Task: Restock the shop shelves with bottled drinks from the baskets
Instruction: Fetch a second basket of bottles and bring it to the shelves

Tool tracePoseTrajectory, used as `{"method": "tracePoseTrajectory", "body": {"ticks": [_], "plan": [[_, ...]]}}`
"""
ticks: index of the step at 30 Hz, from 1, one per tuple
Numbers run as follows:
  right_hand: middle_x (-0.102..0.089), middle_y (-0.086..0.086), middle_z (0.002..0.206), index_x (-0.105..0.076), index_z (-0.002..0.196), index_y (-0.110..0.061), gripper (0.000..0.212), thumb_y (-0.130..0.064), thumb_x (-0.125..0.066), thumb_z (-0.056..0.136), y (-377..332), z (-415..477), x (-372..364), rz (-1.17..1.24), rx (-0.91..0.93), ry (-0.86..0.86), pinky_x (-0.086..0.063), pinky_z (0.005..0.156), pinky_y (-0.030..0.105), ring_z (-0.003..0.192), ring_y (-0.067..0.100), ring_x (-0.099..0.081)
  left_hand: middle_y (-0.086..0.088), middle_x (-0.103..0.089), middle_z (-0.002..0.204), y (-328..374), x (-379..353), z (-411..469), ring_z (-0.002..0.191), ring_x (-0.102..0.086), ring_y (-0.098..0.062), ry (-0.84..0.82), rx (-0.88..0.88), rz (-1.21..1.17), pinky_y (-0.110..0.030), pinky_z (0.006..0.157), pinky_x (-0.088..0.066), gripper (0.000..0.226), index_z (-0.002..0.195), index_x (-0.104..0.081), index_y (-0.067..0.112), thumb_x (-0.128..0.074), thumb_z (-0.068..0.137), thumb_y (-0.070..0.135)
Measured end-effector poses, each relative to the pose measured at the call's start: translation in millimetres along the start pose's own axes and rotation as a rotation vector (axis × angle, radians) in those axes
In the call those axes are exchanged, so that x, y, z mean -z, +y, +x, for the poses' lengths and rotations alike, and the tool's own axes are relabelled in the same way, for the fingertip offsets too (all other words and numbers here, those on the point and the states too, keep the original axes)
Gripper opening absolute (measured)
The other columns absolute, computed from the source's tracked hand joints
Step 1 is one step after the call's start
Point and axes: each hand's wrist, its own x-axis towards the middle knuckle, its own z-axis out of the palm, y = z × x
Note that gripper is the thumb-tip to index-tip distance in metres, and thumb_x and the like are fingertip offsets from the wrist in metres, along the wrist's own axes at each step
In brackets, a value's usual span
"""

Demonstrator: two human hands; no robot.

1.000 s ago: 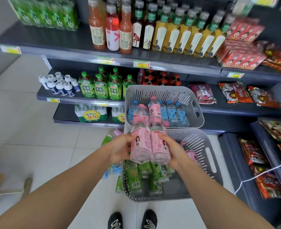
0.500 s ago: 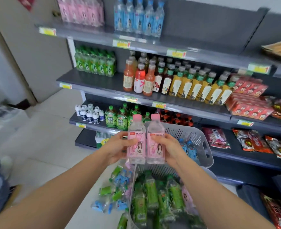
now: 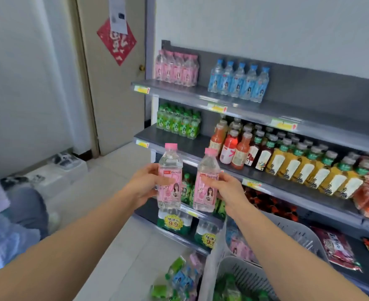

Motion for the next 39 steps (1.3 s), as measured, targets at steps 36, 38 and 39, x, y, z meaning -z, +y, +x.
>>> {"method": "tracePoseTrajectory", "body": {"ticks": [36,38,39], "plan": [[-0.075,-0.002,0.089,-0.071,0.092,-0.016,0.03,-0.016,-0.086,0.066,-201,315,-269,-0.018,0.352,0.142,-0.056,0.075,0.034,0.083,0.016,-0.072,-0.004,-0.074,0.093,243,219,313,0.085,-0.072,-0.021,-0.096,-0.255,0.029,-0.042,0.076,-0.058,0.039,0.104,-0.065,0.01,-0.078,0.068,0.001],[-0.076,-0.002,0.089,-0.071,0.091,-0.017,0.031,-0.017,-0.087,0.065,-219,338,-267,-0.02,0.389,0.158,-0.056,0.07,0.029,0.08,0.014,-0.072,-0.002,-0.074,0.091,260,214,336,0.081,-0.072,-0.018,-0.119,-0.281,0.026,-0.039,0.073,-0.057,0.04,0.103,-0.066,0.011,-0.079,0.067,0.003],[-0.075,-0.002,0.091,-0.071,0.093,-0.016,0.034,-0.019,-0.087,0.064,-227,349,-266,-0.019,0.402,0.174,-0.055,0.069,0.028,0.08,0.013,-0.072,-0.002,-0.074,0.092,267,212,347,0.081,-0.072,-0.017,-0.128,-0.292,0.021,-0.038,0.071,-0.057,0.04,0.103,-0.067,0.012,-0.08,0.067,0.003]]}}
